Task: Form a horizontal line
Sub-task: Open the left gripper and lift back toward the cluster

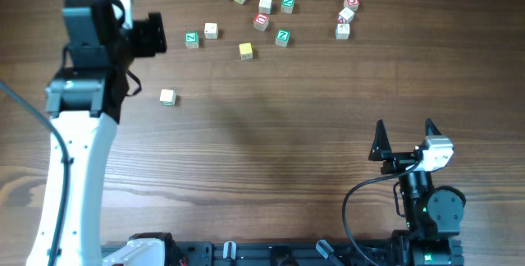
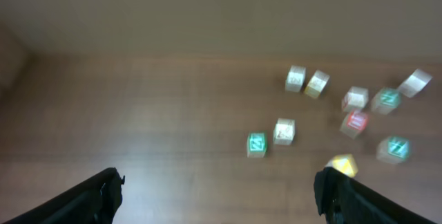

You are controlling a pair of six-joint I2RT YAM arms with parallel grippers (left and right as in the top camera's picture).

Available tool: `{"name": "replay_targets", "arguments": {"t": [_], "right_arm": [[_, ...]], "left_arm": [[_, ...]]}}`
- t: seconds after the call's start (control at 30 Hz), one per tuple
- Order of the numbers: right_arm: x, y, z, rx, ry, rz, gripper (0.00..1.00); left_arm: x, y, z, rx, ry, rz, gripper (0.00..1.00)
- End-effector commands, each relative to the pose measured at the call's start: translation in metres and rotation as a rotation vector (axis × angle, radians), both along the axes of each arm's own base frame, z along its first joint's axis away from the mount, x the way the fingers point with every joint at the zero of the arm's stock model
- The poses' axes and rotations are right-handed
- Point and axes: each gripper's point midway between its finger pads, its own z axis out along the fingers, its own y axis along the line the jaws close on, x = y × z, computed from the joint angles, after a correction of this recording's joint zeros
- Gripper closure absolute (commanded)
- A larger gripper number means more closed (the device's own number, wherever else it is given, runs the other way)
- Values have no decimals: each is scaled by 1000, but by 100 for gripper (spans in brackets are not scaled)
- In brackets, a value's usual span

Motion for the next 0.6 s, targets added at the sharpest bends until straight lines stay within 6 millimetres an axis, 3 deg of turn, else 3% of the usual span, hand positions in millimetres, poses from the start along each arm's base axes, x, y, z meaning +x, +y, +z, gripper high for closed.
{"name": "replay_targets", "arguments": {"t": [0.0, 0.03, 0.1, 0.17, 0.23, 0.47, 0.57], "right_arm": [[0, 4, 1, -17, -6, 20, 0], [0, 4, 1, -18, -6, 20, 0], [0, 4, 1, -17, -6, 20, 0], [0, 4, 1, -17, -6, 20, 0], [0, 4, 1, -17, -6, 20, 0], [0, 4, 1, -17, -6, 20, 0], [0, 4, 1, -17, -6, 20, 0]], "left_arm": [[0, -10, 69, -3, -123, -21, 8], [1, -12, 88, -8, -153, -24, 8], [4, -12, 103, -28, -177, -14, 10], [12, -15, 110, -48, -189, -17, 12], [26, -20, 104, -63, -170, -38, 13], [100, -37, 31, -97, -19, -89, 13], [129, -54, -5, -96, 42, -115, 14]]}}
